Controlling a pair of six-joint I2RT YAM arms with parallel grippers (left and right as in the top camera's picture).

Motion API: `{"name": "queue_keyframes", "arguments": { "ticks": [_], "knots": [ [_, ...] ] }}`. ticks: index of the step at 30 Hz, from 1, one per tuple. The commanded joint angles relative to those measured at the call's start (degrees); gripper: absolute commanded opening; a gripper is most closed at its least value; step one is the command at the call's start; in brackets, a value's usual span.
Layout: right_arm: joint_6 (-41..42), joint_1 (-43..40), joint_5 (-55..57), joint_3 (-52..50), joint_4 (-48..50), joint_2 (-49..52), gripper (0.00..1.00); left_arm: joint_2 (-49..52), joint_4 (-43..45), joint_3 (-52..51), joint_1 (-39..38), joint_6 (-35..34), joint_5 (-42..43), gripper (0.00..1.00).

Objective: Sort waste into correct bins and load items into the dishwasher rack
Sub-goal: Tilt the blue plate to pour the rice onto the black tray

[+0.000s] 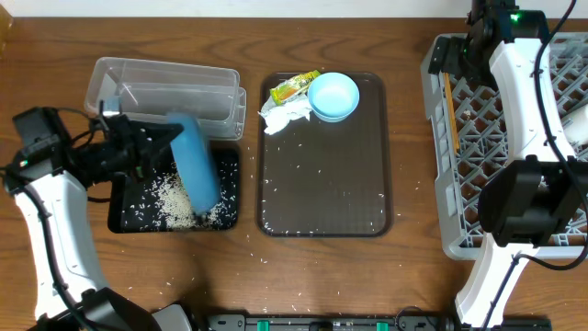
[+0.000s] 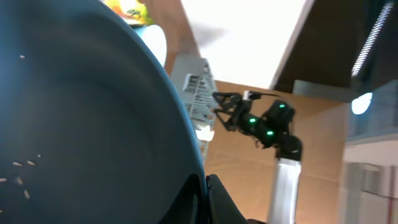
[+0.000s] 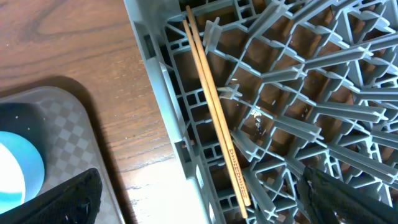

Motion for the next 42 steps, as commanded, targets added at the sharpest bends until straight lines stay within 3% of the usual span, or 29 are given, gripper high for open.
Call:
{"name": "queue_keyframes", "arguments": {
  "ticks": [1, 25, 36, 39, 42],
  "knots": [
    [0.7, -0.1, 0.2, 1.2, -0.2, -2.0, 0.99, -0.4, 0.0, -0.1, 1.7, 1.1, 9.4, 0.06],
    [0.7, -0.1, 0.2, 1.2, -0.2, -2.0, 0.99, -0.1, -0.6, -0.3, 8.0, 1.4, 13.6, 0.06],
    [0.7, -0.1, 0.2, 1.2, -0.2, -2.0, 0.99, 0.0, -2.6, -0.3, 8.8, 2.7, 8.6, 0.06],
    [0.7, -0.1, 0.2, 1.2, -0.2, -2.0, 0.99, -0.2, -6.4, -0.3, 8.5, 7.8, 12.8, 0.06],
    [0.7, -0.1, 0.2, 1.2, -0.2, -2.0, 0.99, 0.1, -2.1, -0.3, 9.0, 6.3, 9.2, 0.06]
  ]
}}
